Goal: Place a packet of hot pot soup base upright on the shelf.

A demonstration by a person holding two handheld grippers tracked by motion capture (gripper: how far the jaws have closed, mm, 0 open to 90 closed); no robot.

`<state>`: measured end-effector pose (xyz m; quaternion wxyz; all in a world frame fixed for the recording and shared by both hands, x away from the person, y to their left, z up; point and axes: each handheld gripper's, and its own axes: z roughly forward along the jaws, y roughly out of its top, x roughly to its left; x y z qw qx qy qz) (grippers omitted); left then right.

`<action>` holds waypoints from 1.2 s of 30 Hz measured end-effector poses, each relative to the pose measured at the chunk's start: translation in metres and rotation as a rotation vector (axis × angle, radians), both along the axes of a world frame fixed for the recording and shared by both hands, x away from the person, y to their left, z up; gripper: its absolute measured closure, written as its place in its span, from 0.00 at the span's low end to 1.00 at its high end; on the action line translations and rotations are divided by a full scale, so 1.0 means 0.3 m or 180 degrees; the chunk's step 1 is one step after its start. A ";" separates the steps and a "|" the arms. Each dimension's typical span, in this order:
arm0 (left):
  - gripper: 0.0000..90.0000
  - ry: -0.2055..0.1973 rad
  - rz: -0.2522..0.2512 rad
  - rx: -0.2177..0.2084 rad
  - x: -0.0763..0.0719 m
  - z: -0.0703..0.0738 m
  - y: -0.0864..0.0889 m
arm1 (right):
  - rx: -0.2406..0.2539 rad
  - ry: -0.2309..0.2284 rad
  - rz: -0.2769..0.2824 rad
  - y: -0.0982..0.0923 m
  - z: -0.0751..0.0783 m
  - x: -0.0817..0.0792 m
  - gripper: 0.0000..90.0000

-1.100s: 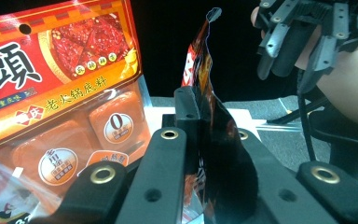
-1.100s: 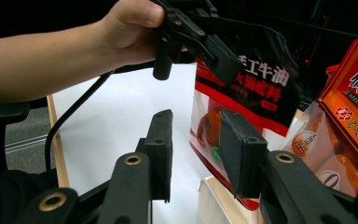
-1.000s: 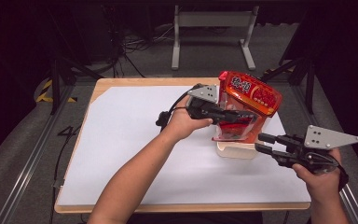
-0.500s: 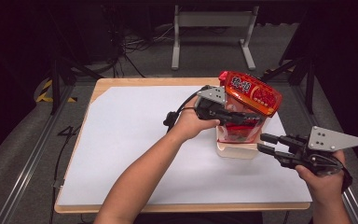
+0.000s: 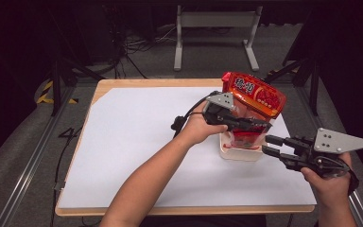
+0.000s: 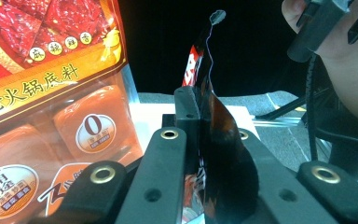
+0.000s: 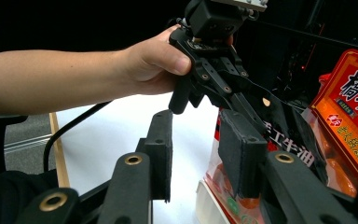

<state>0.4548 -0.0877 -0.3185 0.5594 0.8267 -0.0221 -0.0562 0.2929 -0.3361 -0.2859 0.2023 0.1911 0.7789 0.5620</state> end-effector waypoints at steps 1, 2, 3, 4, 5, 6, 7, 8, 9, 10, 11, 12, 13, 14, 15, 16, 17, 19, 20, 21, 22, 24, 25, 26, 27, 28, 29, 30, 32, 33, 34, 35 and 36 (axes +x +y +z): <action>1.00 0.0002 0.0008 0.0004 0.000 -0.003 -0.003 | 0.0003 0.0000 0.0003 0.000 0.000 0.000 0.73; 1.00 0.0000 0.0021 0.0015 0.001 -0.008 -0.006 | 0.0002 -0.0001 0.0004 0.000 0.000 0.000 0.73; 1.00 -0.0002 0.0027 0.0018 0.002 -0.011 -0.008 | 0.0001 -0.0002 0.0006 0.001 0.000 0.000 0.73; 1.00 -0.0006 0.0032 0.0030 0.002 -0.016 -0.011 | 0.0001 0.0000 0.0008 0.001 0.000 0.000 0.72; 1.00 -0.0013 0.0045 0.0039 0.002 -0.020 -0.013 | -0.0008 -0.0003 0.0009 0.002 0.000 0.000 0.72; 1.00 -0.0013 0.0045 0.0039 0.002 -0.020 -0.013 | -0.0008 -0.0003 0.0009 0.002 0.000 0.000 0.72; 1.00 -0.0006 0.0049 0.0040 0.002 -0.024 -0.015 | -0.0010 -0.0009 0.0014 0.003 0.000 0.000 0.72; 1.00 -0.0014 0.0053 0.0052 0.003 -0.029 -0.017 | -0.0009 -0.0007 0.0019 0.003 -0.001 0.000 0.72; 1.00 -0.0015 0.0060 0.0058 0.003 -0.034 -0.019 | -0.0010 -0.0001 0.0022 0.005 -0.001 0.000 0.72; 1.00 -0.0012 0.0069 0.0062 0.003 -0.037 -0.020 | -0.0016 0.0003 0.0026 0.005 -0.001 0.000 0.72; 1.00 0.0001 0.0066 0.0048 0.004 -0.042 -0.022 | -0.0012 0.0000 0.0028 0.006 -0.001 0.000 0.72; 1.00 -0.0002 0.0070 0.0051 0.005 -0.045 -0.022 | -0.0012 0.0000 0.0031 0.007 -0.002 0.001 0.72; 0.99 0.0007 0.0084 0.0061 0.006 -0.051 -0.023 | -0.0012 0.0002 0.0033 0.007 -0.002 0.001 0.72; 0.99 -0.0007 0.0082 0.0080 0.007 -0.054 -0.024 | -0.0012 0.0003 0.0034 0.007 -0.002 0.001 0.72; 0.99 -0.0016 0.0088 0.0107 0.007 -0.058 -0.027 | -0.0013 0.0002 0.0034 0.007 -0.002 0.001 0.72; 0.99 -0.0023 0.0083 0.0144 0.007 -0.061 -0.029 | -0.0013 0.0003 0.0036 0.007 -0.003 0.002 0.72; 0.99 -0.0029 0.0085 0.0162 0.007 -0.064 -0.031 | -0.0018 0.0005 0.0036 0.007 -0.003 0.002 0.72; 0.99 -0.0019 0.0087 0.0148 0.006 -0.068 -0.033 | -0.0026 0.0016 0.0035 0.009 -0.005 0.004 0.72; 0.99 -0.0014 0.0094 0.0141 0.005 -0.069 -0.034 | -0.0031 0.0026 0.0043 0.010 -0.006 0.005 0.72; 0.99 -0.0011 0.0090 0.0139 0.005 -0.070 -0.035 | -0.0037 0.0031 0.0048 0.012 -0.007 0.006 0.72; 0.99 -0.0011 0.0090 0.0139 0.005 -0.070 -0.035 | -0.0037 0.0031 0.0048 0.012 -0.007 0.006 0.72; 0.99 -0.0025 0.0094 0.0151 0.004 -0.074 -0.038 | -0.0055 0.0043 0.0060 0.017 -0.011 0.008 0.72; 0.99 -0.0023 0.0094 0.0154 0.004 -0.075 -0.038 | -0.0058 0.0054 0.0064 0.019 -0.012 0.009 0.72; 0.99 -0.0021 0.0085 0.0156 0.004 -0.076 -0.039 | -0.0058 0.0058 0.0066 0.020 -0.012 0.009 0.71; 0.99 -0.0026 0.0084 0.0153 0.005 -0.077 -0.040 | -0.0062 0.0058 0.0069 0.021 -0.013 0.010 0.71; 0.99 -0.0025 0.0081 0.0156 0.005 -0.078 -0.040 | -0.0067 0.0058 0.0068 0.021 -0.013 0.010 0.71; 0.99 -0.0029 0.0086 0.0162 0.005 -0.079 -0.041 | -0.0068 0.0062 0.0068 0.021 -0.013 0.011 0.71; 0.98 -0.0027 0.0088 0.0160 0.004 -0.080 -0.042 | -0.0068 0.0065 0.0071 0.021 -0.014 0.011 0.71; 0.97 -0.0024 0.0098 0.0159 0.005 -0.083 -0.042 | -0.0074 0.0075 0.0068 0.021 -0.015 0.012 0.71; 0.96 -0.0044 0.0110 0.0164 0.005 -0.085 -0.043 | -0.0072 0.0076 0.0068 0.021 -0.015 0.013 0.71; 0.95 -0.0040 0.0117 0.0161 0.006 -0.086 -0.043 | -0.0070 0.0081 0.0072 0.021 -0.015 0.014 0.71; 0.94 -0.0031 0.0108 0.0161 0.007 -0.086 -0.042 | -0.0071 0.0080 0.0072 0.021 -0.015 0.014 0.71; 0.92 -0.0008 0.0126 0.0171 0.007 -0.086 -0.040 | -0.0072 0.0079 0.0072 0.021 -0.015 0.014 0.71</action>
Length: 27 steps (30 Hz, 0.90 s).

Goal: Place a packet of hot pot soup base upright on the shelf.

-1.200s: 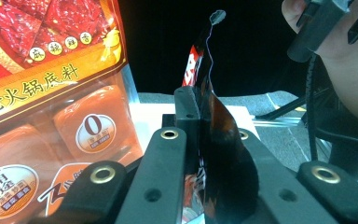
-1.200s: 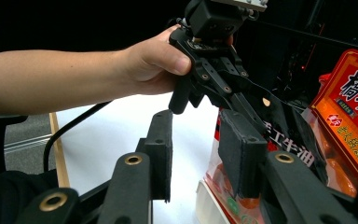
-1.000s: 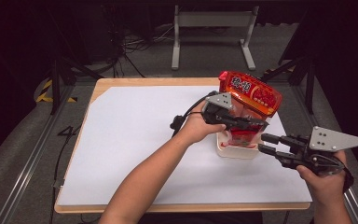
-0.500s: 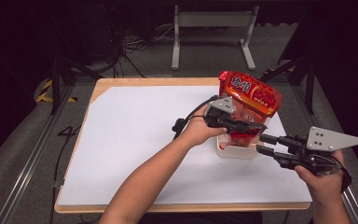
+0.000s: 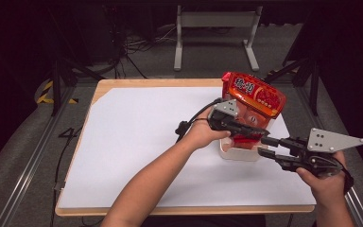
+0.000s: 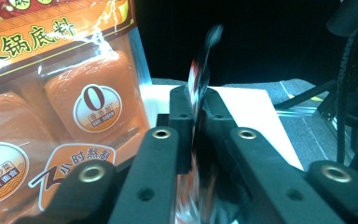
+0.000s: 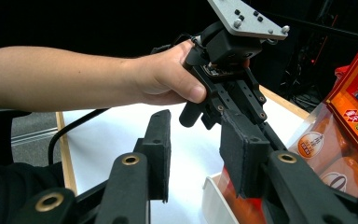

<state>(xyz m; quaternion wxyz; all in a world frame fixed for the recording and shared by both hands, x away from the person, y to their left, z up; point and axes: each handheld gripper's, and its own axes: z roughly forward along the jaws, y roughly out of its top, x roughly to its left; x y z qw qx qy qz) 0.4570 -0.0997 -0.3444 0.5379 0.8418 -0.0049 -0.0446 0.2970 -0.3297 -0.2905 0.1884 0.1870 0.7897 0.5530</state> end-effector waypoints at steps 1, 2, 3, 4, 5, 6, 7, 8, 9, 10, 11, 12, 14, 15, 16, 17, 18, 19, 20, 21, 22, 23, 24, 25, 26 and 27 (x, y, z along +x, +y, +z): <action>0.90 0.0021 0.0000 -0.0036 0.002 0.000 0.003 | 0.0000 -0.0001 -0.0001 0.000 0.000 0.000 0.71; 0.88 0.0031 0.0013 -0.0047 0.002 0.000 0.005 | 0.0001 -0.0002 0.0000 0.000 0.000 0.000 0.71; 0.87 0.0053 0.0021 -0.0062 0.002 0.003 0.009 | 0.0003 -0.0001 0.0000 0.000 0.001 0.001 0.71; 0.84 0.0059 0.0033 -0.0077 0.001 0.004 0.010 | 0.0002 -0.0004 0.0001 0.001 0.000 0.002 0.71; 0.82 0.0053 0.0037 -0.0075 0.000 0.006 0.011 | 0.0000 -0.0003 0.0004 0.002 0.000 0.003 0.70; 0.80 0.0051 0.0046 -0.0073 -0.002 0.006 0.011 | -0.0002 -0.0001 0.0006 0.004 -0.001 0.004 0.70; 0.78 0.0054 0.0052 -0.0066 -0.005 0.007 0.010 | -0.0005 -0.0003 0.0006 0.005 -0.001 0.005 0.70; 0.73 0.0041 0.0070 -0.0082 -0.008 0.007 0.009 | -0.0006 0.0002 0.0012 0.007 -0.002 0.006 0.70; 0.67 0.0041 0.0070 -0.0082 -0.008 0.007 0.009 | -0.0006 0.0002 0.0012 0.007 -0.002 0.006 0.70; 0.67 0.0020 0.0139 -0.0115 -0.012 0.007 0.010 | -0.0009 0.0000 0.0016 0.009 -0.002 0.007 0.70; 0.59 0.0013 0.0160 -0.0130 -0.012 0.009 0.012 | -0.0009 -0.0002 0.0022 0.010 -0.002 0.008 0.70; 0.56 0.0030 0.0190 -0.0151 -0.015 0.010 0.015 | -0.0005 -0.0005 0.0022 0.010 -0.002 0.009 0.70; 0.45 0.0002 0.0310 -0.0189 -0.019 0.018 0.027 | 0.0001 -0.0005 0.0020 0.010 -0.001 0.010 0.69; 0.41 0.0019 0.0331 -0.0214 -0.022 0.022 0.035 | 0.0004 -0.0006 0.0017 0.009 -0.001 0.012 0.69; 0.41 -0.0005 0.0344 -0.0235 -0.023 0.028 0.045 | 0.0003 -0.0011 0.0015 0.009 -0.001 0.013 0.69; 0.40 -0.0010 0.0375 -0.0249 -0.026 0.033 0.055 | 0.0004 -0.0011 0.0014 0.008 -0.002 0.015 0.69; 0.39 -0.0025 0.0390 -0.0254 -0.027 0.037 0.063 | 0.0001 -0.0010 0.0010 0.008 -0.003 0.016 0.69; 0.39 -0.0012 0.0403 -0.0274 -0.029 0.041 0.075 | 0.0001 -0.0007 0.0008 0.008 -0.003 0.018 0.69; 0.39 -0.0017 0.0420 -0.0296 -0.031 0.047 0.090 | 0.0001 0.0005 0.0001 0.008 -0.004 0.018 0.69; 0.39 -0.0019 0.0434 -0.0304 -0.033 0.051 0.099 | 0.0006 0.0008 0.0001 0.008 -0.004 0.019 0.69; 0.38 -0.0032 0.0462 -0.0306 -0.034 0.056 0.111 | 0.0008 0.0008 0.0003 0.009 -0.004 0.020 0.69; 0.36 -0.0038 0.0492 -0.0319 -0.037 0.061 0.124 | 0.0007 -0.0001 0.0010 0.010 -0.004 0.021 0.69; 0.36 -0.0039 0.0516 -0.0350 -0.041 0.069 0.143 | 0.0004 0.0001 0.0014 0.011 -0.004 0.021 0.69; 0.35 -0.0045 0.0528 -0.0372 -0.044 0.075 0.157 | 0.0001 -0.0008 0.0016 0.013 -0.004 0.023 0.69; 0.35 -0.0044 0.0538 -0.0382 -0.047 0.081 0.171 | 0.0007 -0.0007 0.0018 0.013 -0.004 0.023 0.68; 0.35 -0.0063 0.0562 -0.0392 -0.051 0.089 0.191 | 0.0008 -0.0008 0.0018 0.013 -0.004 0.024 0.68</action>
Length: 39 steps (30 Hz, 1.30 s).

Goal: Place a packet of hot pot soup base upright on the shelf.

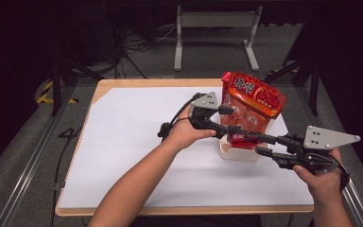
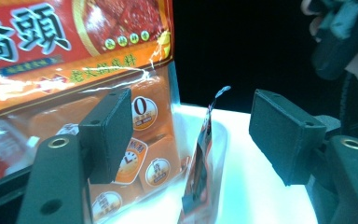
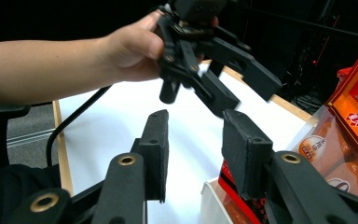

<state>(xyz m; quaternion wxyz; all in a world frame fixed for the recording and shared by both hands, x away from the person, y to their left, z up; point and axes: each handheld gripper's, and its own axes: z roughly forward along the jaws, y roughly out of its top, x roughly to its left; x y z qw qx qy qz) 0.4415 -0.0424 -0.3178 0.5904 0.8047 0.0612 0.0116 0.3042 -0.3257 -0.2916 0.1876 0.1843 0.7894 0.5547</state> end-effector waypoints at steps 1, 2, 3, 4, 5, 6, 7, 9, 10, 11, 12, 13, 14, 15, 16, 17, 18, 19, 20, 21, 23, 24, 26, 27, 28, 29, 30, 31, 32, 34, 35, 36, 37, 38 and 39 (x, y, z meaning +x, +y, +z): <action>0.35 0.0000 0.0000 0.0000 0.000 0.000 0.000 | 0.0000 0.0000 0.0000 0.000 0.000 0.000 0.68; 0.35 -0.0008 0.0015 -0.0006 -0.003 0.005 0.014 | -0.0004 0.0006 -0.0003 0.000 0.000 0.001 0.68; 0.34 -0.0016 0.0044 -0.0031 -0.007 0.009 0.031 | 0.0000 0.0009 -0.0004 -0.001 -0.001 0.003 0.68; 0.34 -0.0016 0.0072 -0.0039 -0.010 0.011 0.045 | 0.0003 0.0012 -0.0005 -0.001 -0.001 0.005 0.68; 0.33 -0.0027 0.0082 -0.0029 -0.011 0.013 0.056 | 0.0005 0.0011 -0.0007 -0.001 -0.001 0.006 0.68; 0.33 -0.0016 0.0110 -0.0033 -0.013 0.013 0.069 | 0.0005 0.0009 -0.0007 0.000 -0.001 0.007 0.68; 0.33 -0.0007 0.0143 -0.0022 -0.016 0.015 0.088 | 0.0009 0.0005 -0.0002 0.000 0.000 0.007 0.68; 0.33 -0.0006 0.0212 -0.0020 -0.021 0.017 0.118 | 0.0015 0.0006 0.0002 0.001 0.003 0.009 0.68; 0.32 -0.0004 0.0232 -0.0018 -0.024 0.019 0.134 | 0.0015 -0.0005 0.0000 0.001 0.003 0.011 0.68; 0.32 -0.0008 0.0269 -0.0011 -0.028 0.020 0.150 | 0.0014 0.0004 -0.0002 0.000 0.003 0.013 0.68; 0.32 -0.0015 0.0306 -0.0009 -0.031 0.020 0.164 | 0.0010 0.0007 -0.0006 0.000 0.001 0.016 0.68; 0.32 -0.0014 0.0308 -0.0005 -0.034 0.020 0.175 | 0.0011 0.0011 -0.0014 -0.001 -0.001 0.018 0.67; 0.32 -0.0001 0.0315 -0.0003 -0.038 0.020 0.193 | 0.0012 0.0010 -0.0024 -0.001 -0.002 0.020 0.67; 0.32 -0.0029 0.0336 0.0004 -0.042 0.020 0.208 | 0.0006 0.0005 -0.0035 -0.002 -0.004 0.024 0.66; 0.32 -0.0018 0.0358 -0.0003 -0.047 0.020 0.218 | 0.0007 0.0009 -0.0050 -0.002 -0.005 0.027 0.65; 0.31 -0.0027 0.0373 -0.0016 -0.052 0.021 0.237 | 0.0013 0.0012 -0.0064 -0.002 -0.006 0.029 0.63; 0.31 -0.0027 0.0400 -0.0032 -0.057 0.021 0.252 | 0.0027 0.0014 -0.0092 -0.002 -0.007 0.033 0.61; 0.31 -0.0026 0.0428 -0.0031 -0.062 0.022 0.266 | 0.0046 0.0034 -0.0124 -0.002 -0.008 0.035 0.58; 0.30 -0.0042 0.0448 -0.0025 -0.066 0.023 0.278 | 0.0067 0.0041 -0.0159 -0.003 -0.009 0.037 0.55; 0.30 -0.0044 0.0488 -0.0028 -0.072 0.024 0.296 | 0.0095 0.0057 -0.0184 -0.003 -0.010 0.039 0.52; 0.29 -0.0035 0.0553 -0.0016 -0.083 0.024 0.327 | 0.0159 0.0090 -0.0269 -0.002 -0.015 0.043 0.45; 0.28 -0.0033 0.0601 -0.0007 -0.090 0.023 0.344 | 0.0203 0.0066 -0.0357 -0.001 -0.022 0.045 0.42; 0.27 -0.0028 0.0661 -0.0006 -0.104 0.021 0.377 | 0.0163 0.0060 -0.0441 -0.004 -0.027 0.049 0.41; 0.27 -0.0025 0.0717 0.0006 -0.114 0.020 0.403 | 0.0159 0.0075 -0.0474 -0.006 -0.030 0.051 0.40; 0.26 -0.0006 0.0757 0.0002 -0.123 0.018 0.418 | 0.0145 0.0077 -0.0518 -0.010 -0.033 0.054 0.40; 0.26 -0.0017 0.0824 0.0001 -0.137 0.016 0.449 | 0.0148 0.0090 -0.0536 -0.012 -0.035 0.056 0.40; 0.26 -0.0033 0.0861 0.0007 -0.146 0.016 0.470 | 0.0115 0.0085 -0.0582 -0.017 -0.038 0.059 0.40; 0.26 -0.0039 0.0880 0.0012 -0.157 0.016 0.489 | 0.0114 0.0090 -0.0597 -0.020 -0.041 0.062 0.40; 0.26 -0.0039 0.0880 0.0012 -0.157 0.016 0.489 | 0.0114 0.0090 -0.0597 -0.020 -0.041 0.062 0.40; 0.26 -0.0077 0.0986 0.0006 -0.191 0.014 0.536 | 0.0120 0.0105 -0.0628 -0.028 -0.051 0.071 0.39; 0.26 -0.0082 0.1024 0.0022 -0.205 0.012 0.554 | 0.0124 0.0112 -0.0644 -0.032 -0.055 0.074 0.39; 0.25 -0.0111 0.1030 0.0031 -0.214 0.010 0.570 | 0.0129 0.0117 -0.0670 -0.037 -0.061 0.078 0.38; 0.25 -0.0084 0.1054 0.0014 -0.223 0.006 0.579 | 0.0130 0.0126 -0.0685 -0.040 -0.065 0.081 0.38; 0.25 -0.0102 0.1086 0.0046 -0.232 0.002 0.599 | 0.0125 0.0129 -0.0703 -0.043 -0.068 0.082 0.38; 0.24 -0.0115 0.1137 0.0050 -0.240 -0.004 0.612 | 0.0130 0.0133 -0.0718 -0.048 -0.072 0.085 0.38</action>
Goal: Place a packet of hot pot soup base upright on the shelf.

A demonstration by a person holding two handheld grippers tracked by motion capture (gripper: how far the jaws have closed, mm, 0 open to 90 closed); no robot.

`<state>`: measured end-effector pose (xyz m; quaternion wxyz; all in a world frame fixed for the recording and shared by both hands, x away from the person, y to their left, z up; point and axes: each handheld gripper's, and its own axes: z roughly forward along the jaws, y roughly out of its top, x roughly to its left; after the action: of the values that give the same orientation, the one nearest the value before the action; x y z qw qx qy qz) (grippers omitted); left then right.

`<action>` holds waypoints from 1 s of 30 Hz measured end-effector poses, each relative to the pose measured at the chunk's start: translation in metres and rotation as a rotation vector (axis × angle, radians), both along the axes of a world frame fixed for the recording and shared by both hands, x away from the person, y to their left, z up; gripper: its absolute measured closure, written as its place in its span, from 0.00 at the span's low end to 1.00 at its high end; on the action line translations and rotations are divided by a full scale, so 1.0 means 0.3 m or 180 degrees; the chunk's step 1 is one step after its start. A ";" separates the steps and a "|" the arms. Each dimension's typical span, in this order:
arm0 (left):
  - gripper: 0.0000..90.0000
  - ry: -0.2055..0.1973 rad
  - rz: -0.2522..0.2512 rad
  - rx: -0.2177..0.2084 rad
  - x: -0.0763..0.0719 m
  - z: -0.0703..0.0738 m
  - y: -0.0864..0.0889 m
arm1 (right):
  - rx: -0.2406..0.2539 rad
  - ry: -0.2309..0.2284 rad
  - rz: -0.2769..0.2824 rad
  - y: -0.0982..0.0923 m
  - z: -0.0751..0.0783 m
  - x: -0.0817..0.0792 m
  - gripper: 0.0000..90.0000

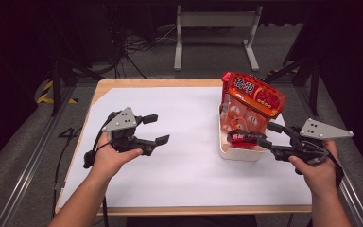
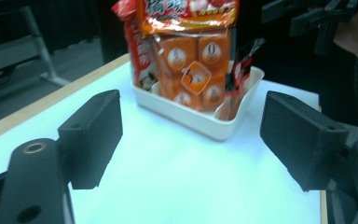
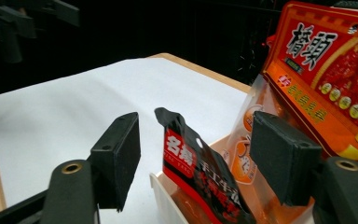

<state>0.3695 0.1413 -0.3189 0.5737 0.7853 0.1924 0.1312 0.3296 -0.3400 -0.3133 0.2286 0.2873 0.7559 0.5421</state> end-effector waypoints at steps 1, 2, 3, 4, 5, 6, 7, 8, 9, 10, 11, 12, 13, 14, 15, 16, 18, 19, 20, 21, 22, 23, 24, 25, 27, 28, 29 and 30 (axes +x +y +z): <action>0.24 -0.0029 0.0049 0.0010 -0.009 -0.005 0.015 | 0.0003 -0.0001 -0.0009 -0.004 -0.003 0.002 0.38; 0.24 -0.0047 0.0116 -0.0019 -0.017 -0.013 0.030 | -0.0009 -0.0002 -0.0028 -0.008 -0.005 0.002 0.37; 0.24 -0.0047 0.0116 -0.0019 -0.017 -0.013 0.030 | -0.0009 -0.0002 -0.0028 -0.008 -0.005 0.002 0.37; 0.24 -0.0030 0.0177 -0.0030 -0.024 -0.024 0.046 | 0.0008 0.0000 -0.0042 -0.012 -0.008 0.003 0.37; 0.24 -0.0024 0.0215 -0.0026 -0.028 -0.029 0.052 | 0.0026 0.0009 -0.0064 -0.019 -0.014 0.003 0.37; 0.24 -0.0032 0.0270 -0.0024 -0.033 -0.038 0.062 | 0.0043 0.0009 -0.0073 -0.022 -0.018 0.002 0.36; 0.24 -0.0032 0.0295 -0.0028 -0.034 -0.044 0.068 | 0.0059 0.0008 -0.0086 -0.029 -0.026 0.000 0.36; 0.24 -0.0004 0.0307 -0.0028 -0.036 -0.054 0.077 | 0.0066 0.0018 -0.0096 -0.033 -0.031 0.000 0.36; 0.23 0.0001 0.0322 -0.0024 -0.037 -0.060 0.082 | 0.0062 0.0028 -0.0119 -0.039 -0.038 -0.001 0.36; 0.24 0.0001 0.0350 -0.0012 -0.037 -0.073 0.093 | 0.0063 0.0032 -0.0137 -0.042 -0.043 -0.003 0.36; 0.24 0.0000 0.0381 0.0003 -0.038 -0.081 0.099 | 0.0065 0.0031 -0.0156 -0.047 -0.052 -0.004 0.36; 0.23 -0.0031 0.0413 0.0033 -0.039 -0.090 0.104 | 0.0070 0.0041 -0.0158 -0.050 -0.057 -0.004 0.35; 0.24 -0.0061 0.0450 0.0078 -0.041 -0.099 0.110 | 0.0070 0.0051 -0.0167 -0.053 -0.062 -0.003 0.35; 0.24 -0.0072 0.0474 0.0097 -0.041 -0.109 0.115 | 0.0072 0.0051 -0.0189 -0.055 -0.066 -0.003 0.35; 0.24 -0.0051 0.0472 0.0071 -0.041 -0.120 0.120 | 0.0076 0.0051 -0.0200 -0.058 -0.070 -0.002 0.35; 0.24 -0.0051 0.0472 0.0071 -0.041 -0.120 0.120 | 0.0081 0.0058 -0.0205 -0.060 -0.074 -0.001 0.35; 0.24 0.0006 0.0457 0.0042 -0.039 -0.150 0.133 | 0.0076 0.0083 -0.0209 -0.063 -0.081 0.001 0.34; 0.23 0.0008 0.0456 0.0034 -0.039 -0.157 0.139 | 0.0066 0.0076 -0.0223 -0.065 -0.086 0.002 0.34; 0.23 0.0030 0.0454 -0.0003 -0.040 -0.165 0.143 | 0.0063 0.0070 -0.0228 -0.066 -0.089 0.004 0.34; 0.23 0.0030 0.0454 -0.0003 -0.040 -0.165 0.143 | 0.0063 0.0070 -0.0228 -0.066 -0.089 0.004 0.34; 0.23 0.0043 0.0449 -0.0034 -0.043 -0.176 0.150 | 0.0067 0.0076 -0.0241 -0.068 -0.092 0.004 0.34; 0.23 0.0056 0.0448 -0.0064 -0.045 -0.187 0.161 | 0.0065 0.0072 -0.0251 -0.071 -0.095 0.005 0.34; 0.23 0.0089 0.0447 -0.0130 -0.048 -0.198 0.170 | 0.0057 0.0062 -0.0264 -0.075 -0.098 0.006 0.34; 0.23 0.0142 0.0450 -0.0188 -0.050 -0.211 0.180 | 0.0063 0.0065 -0.0283 -0.079 -0.101 0.007 0.34; 0.23 0.0194 0.0517 -0.0185 -0.054 -0.238 0.200 | 0.0094 0.0076 -0.0309 -0.089 -0.106 0.008 0.34; 0.23 0.0222 0.0536 -0.0185 -0.056 -0.250 0.206 | 0.0099 0.0068 -0.0324 -0.094 -0.111 0.010 0.34; 0.23 0.0251 0.0552 -0.0200 -0.056 -0.259 0.211 | 0.0088 0.0079 -0.0345 -0.098 -0.114 0.011 0.34; 0.23 0.0274 0.0584 -0.0202 -0.053 -0.267 0.216 | 0.0087 0.0083 -0.0355 -0.100 -0.118 0.012 0.34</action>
<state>0.3535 0.2061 -0.3991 0.5750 0.7507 0.2920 0.1432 0.3332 -0.3701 -0.3486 0.2446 0.3391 0.7342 0.5350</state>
